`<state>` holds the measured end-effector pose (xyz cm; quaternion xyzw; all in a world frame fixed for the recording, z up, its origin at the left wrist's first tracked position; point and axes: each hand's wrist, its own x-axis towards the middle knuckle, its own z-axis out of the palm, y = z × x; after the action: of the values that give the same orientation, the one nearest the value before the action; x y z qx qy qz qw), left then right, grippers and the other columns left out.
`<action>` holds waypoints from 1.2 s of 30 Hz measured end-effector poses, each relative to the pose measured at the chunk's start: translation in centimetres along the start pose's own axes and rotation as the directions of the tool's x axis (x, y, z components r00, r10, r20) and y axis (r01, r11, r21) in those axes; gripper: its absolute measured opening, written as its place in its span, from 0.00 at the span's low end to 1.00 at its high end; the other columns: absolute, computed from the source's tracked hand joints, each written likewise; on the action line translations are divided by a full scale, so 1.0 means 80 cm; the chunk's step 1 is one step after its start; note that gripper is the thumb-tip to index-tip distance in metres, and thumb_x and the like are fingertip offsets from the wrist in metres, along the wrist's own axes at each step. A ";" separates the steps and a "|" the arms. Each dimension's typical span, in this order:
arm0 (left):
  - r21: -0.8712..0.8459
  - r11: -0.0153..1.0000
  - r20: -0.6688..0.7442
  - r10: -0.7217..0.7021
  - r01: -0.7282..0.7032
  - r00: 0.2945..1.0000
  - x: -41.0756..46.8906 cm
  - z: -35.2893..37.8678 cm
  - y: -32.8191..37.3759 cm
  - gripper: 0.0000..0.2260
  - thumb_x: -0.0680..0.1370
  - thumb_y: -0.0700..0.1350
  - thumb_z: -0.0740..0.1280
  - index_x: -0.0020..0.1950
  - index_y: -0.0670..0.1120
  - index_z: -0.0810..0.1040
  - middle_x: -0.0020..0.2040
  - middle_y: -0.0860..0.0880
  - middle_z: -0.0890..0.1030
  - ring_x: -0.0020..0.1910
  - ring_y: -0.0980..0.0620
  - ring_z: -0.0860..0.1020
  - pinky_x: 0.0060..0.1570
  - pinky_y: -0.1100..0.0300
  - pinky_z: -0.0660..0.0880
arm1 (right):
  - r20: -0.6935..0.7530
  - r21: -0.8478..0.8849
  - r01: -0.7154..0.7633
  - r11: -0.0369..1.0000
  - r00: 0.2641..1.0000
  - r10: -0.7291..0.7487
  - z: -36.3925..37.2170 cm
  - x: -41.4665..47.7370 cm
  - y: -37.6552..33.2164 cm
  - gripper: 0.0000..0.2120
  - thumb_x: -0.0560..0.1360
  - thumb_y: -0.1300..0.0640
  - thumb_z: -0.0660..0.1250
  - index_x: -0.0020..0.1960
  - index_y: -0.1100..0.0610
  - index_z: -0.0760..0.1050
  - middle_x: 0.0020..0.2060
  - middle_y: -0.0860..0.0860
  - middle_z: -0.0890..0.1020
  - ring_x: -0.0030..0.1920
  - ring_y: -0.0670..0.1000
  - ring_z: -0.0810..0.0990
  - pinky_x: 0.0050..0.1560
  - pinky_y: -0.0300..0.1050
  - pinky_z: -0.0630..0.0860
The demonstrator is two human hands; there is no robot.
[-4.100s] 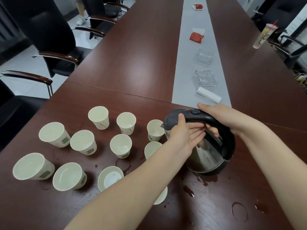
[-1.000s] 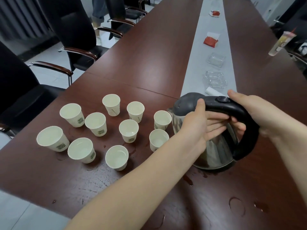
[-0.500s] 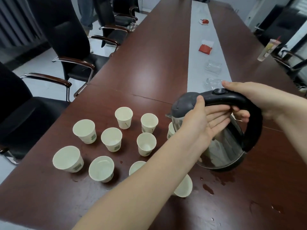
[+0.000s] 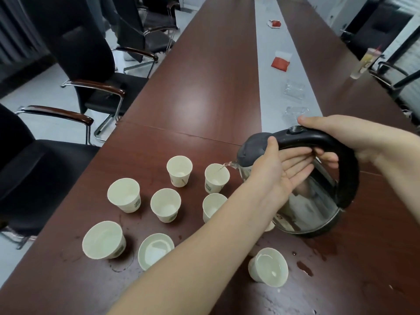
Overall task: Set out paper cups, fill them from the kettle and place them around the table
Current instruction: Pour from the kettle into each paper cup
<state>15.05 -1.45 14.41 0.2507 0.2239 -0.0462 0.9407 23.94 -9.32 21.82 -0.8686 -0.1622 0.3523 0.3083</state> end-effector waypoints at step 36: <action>-0.068 0.997 -0.104 -0.045 0.038 0.994 0.029 -0.002 -0.001 0.30 0.82 0.58 0.50 0.40 0.36 0.79 0.37 0.42 0.82 0.39 0.50 0.81 0.39 0.60 0.79 | 0.042 -0.149 -0.105 0.983 0.993 0.113 -0.011 0.037 -0.002 0.32 0.75 0.35 0.56 0.23 0.58 0.68 0.17 0.55 0.67 0.18 0.52 0.66 0.24 0.39 0.68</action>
<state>17.07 -1.35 13.22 0.2168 0.2799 -0.0451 0.9342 26.65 -8.08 20.89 -0.8873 -0.1475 0.3776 0.2198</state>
